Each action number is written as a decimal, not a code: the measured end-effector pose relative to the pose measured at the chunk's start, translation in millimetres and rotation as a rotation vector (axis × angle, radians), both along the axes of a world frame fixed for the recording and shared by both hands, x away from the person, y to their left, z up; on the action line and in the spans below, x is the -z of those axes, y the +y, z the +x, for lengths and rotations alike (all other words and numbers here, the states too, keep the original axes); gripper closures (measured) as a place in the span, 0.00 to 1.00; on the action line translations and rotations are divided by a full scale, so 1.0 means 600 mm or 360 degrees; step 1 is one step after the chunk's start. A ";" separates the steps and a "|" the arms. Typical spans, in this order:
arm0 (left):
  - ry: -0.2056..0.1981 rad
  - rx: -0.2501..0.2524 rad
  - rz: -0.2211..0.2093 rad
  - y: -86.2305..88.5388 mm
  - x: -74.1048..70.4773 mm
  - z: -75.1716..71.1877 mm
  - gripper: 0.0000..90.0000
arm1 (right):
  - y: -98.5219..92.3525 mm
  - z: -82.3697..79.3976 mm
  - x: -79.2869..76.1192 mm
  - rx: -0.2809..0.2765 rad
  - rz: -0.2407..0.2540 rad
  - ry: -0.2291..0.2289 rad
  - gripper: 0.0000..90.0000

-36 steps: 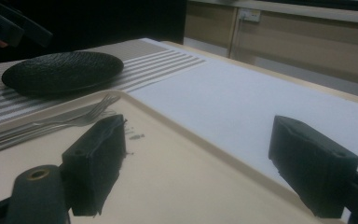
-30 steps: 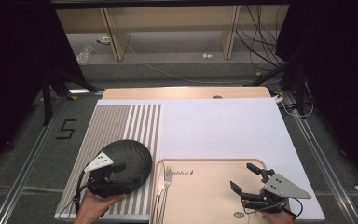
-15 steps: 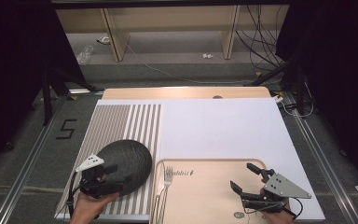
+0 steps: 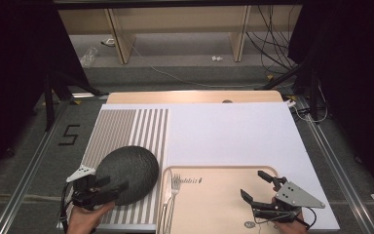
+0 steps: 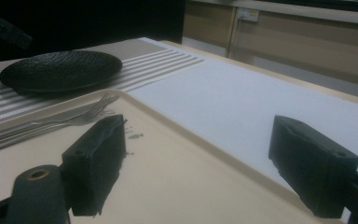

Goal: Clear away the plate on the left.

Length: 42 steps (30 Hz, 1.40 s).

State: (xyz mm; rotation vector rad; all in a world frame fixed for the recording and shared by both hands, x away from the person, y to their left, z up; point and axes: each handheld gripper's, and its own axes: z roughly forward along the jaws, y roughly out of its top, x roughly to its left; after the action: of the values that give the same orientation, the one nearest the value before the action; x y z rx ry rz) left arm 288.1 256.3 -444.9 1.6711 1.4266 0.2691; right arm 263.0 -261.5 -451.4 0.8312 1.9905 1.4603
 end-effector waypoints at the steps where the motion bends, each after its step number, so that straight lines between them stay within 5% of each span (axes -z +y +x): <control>1: 0.0002 -0.0020 -0.0008 0.004 0.000 -0.001 0.18 | 0.000 0.000 0.000 -0.0002 -0.0003 -0.0002 0.22; 10: 0.0029 -0.0149 -0.0016 0.029 0.002 -0.010 0.18 | 0.002 -0.002 -0.001 -0.0003 -0.0004 -0.0005 0.22; 23: 0.0162 -0.0318 -0.0048 0.063 0.014 -0.015 0.19 | 0.003 -0.002 -0.001 -0.0003 -0.0011 -0.0004 0.22; 38: 0.0328 -0.0431 -0.0274 0.089 0.034 -0.012 0.19 | 0.005 -0.003 -0.001 -0.0003 -0.0008 -0.0006 0.22; 42: 0.0397 -0.0458 -0.0380 0.095 0.044 -0.010 0.19 | 0.005 -0.003 -0.001 -0.0003 -0.0009 -0.0004 0.22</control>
State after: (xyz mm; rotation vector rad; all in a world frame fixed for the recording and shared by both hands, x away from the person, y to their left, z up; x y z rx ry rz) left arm 282.1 313.4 -471.4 1.3385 1.8129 0.0453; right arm 261.2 -258.5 -450.6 0.8248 1.9937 1.4554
